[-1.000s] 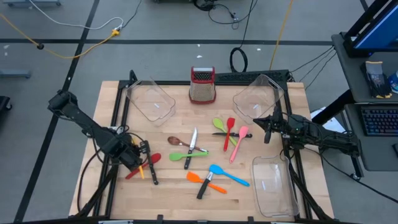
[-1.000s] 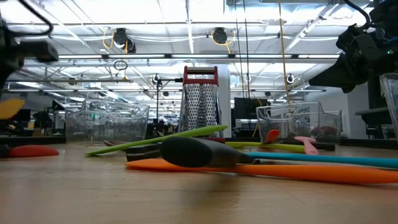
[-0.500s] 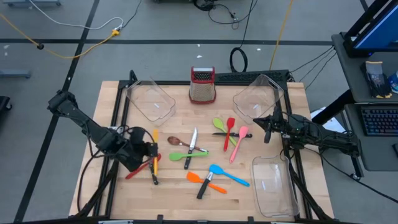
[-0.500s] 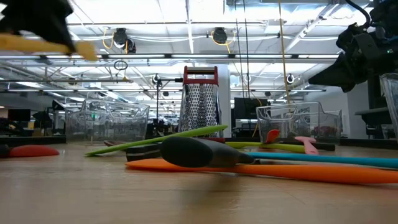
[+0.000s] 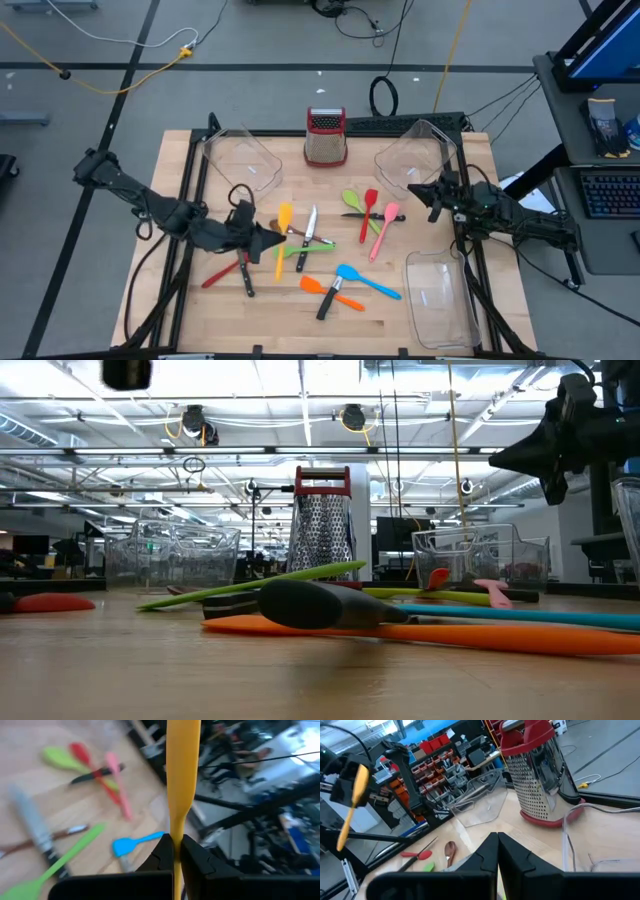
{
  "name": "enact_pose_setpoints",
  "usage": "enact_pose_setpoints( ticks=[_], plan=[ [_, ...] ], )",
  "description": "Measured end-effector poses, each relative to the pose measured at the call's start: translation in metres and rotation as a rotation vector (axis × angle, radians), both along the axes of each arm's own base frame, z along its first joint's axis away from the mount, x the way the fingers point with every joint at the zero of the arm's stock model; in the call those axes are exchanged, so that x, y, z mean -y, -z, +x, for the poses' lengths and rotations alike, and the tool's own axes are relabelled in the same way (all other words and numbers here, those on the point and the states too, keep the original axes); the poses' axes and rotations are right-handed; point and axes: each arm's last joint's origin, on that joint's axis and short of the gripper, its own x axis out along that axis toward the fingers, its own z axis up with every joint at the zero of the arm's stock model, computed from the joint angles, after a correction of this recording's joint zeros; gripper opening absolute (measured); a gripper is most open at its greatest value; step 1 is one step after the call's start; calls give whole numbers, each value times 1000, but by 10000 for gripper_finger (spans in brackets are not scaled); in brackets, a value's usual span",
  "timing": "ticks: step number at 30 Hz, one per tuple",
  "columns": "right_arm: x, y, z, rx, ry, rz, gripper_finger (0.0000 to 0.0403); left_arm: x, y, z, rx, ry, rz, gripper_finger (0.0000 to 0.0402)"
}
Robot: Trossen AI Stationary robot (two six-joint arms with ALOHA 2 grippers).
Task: Pick & Place Kitchen Items
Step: Put the yellow spatula into the bottom transparent bin
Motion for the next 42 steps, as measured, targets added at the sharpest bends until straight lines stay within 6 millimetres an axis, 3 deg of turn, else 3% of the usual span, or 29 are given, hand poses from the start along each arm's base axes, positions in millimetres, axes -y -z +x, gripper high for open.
enact_pose_setpoints(
  ticks=[13,28,32,42],
  plan=[
    [0,-16,-1,155,1,-57,0,-15,-24,14,231,85,126,3],
    [0,-20,1,190,5,-72,0,-33,-26,21,250,112,138,3],
    [1,-21,5,196,-12,-37,0,-38,-26,22,248,96,143,3],
    [-1,-30,35,285,-251,33,5,-54,-22,31,233,32,166,3]
  ],
)
